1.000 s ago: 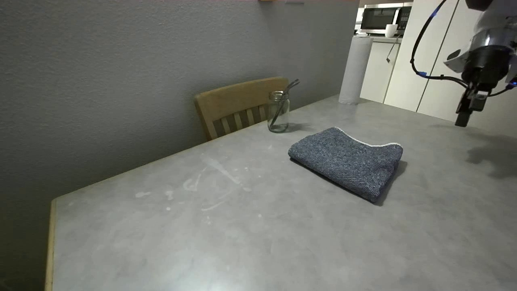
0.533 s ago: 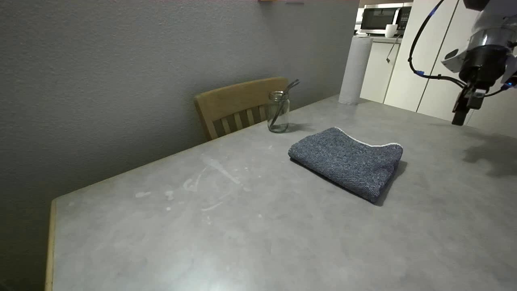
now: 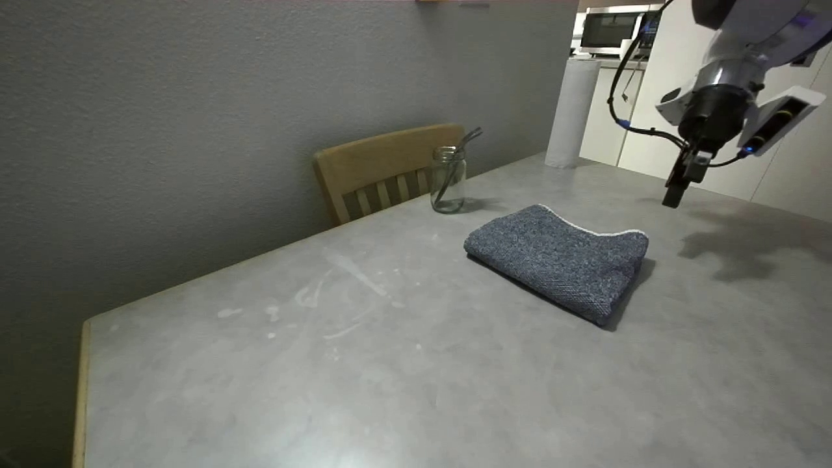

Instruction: Unfold the grey towel

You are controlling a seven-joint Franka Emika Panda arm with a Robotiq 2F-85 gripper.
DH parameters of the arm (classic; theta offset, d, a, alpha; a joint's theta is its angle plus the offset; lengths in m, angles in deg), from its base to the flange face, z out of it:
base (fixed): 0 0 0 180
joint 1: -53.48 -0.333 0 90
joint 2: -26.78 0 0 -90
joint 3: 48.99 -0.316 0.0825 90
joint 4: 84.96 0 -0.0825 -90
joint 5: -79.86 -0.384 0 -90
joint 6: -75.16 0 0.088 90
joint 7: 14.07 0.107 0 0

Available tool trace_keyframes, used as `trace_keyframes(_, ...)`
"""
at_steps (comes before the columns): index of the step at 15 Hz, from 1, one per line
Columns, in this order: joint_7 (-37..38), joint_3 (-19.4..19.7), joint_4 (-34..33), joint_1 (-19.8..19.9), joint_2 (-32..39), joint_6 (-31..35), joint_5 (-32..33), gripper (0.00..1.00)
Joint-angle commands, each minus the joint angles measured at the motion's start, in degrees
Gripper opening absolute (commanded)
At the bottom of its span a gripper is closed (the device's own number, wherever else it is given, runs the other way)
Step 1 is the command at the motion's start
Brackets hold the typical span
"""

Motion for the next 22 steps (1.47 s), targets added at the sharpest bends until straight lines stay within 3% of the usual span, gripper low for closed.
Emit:
trace_keyframes(1,-1.0,-1.8,-6.0,-1.6,5.1,-0.6,1.2,1.00)
trace_keyframes(4,-2.4,-2.6,-9.7,-1.8,8.9,-3.0,4.3,1.00)
trace_keyframes(5,-0.3,-2.7,-6.2,-2.1,5.9,-0.5,2.4,1.00)
trace_keyframes(8,-1.0,-3.1,-8.2,-1.9,8.4,-1.2,3.9,1.00)
trace_keyframes(11,-2.1,-3.0,-7.6,-1.0,8.0,1.2,2.3,1.00)
trace_keyframes(14,-0.7,-3.0,-6.2,-1.8,7.5,8.3,-0.5,1.00)
trace_keyframes(22,1.3,-5.0,-12.1,-0.8,13.6,5.5,-2.9,1.00)
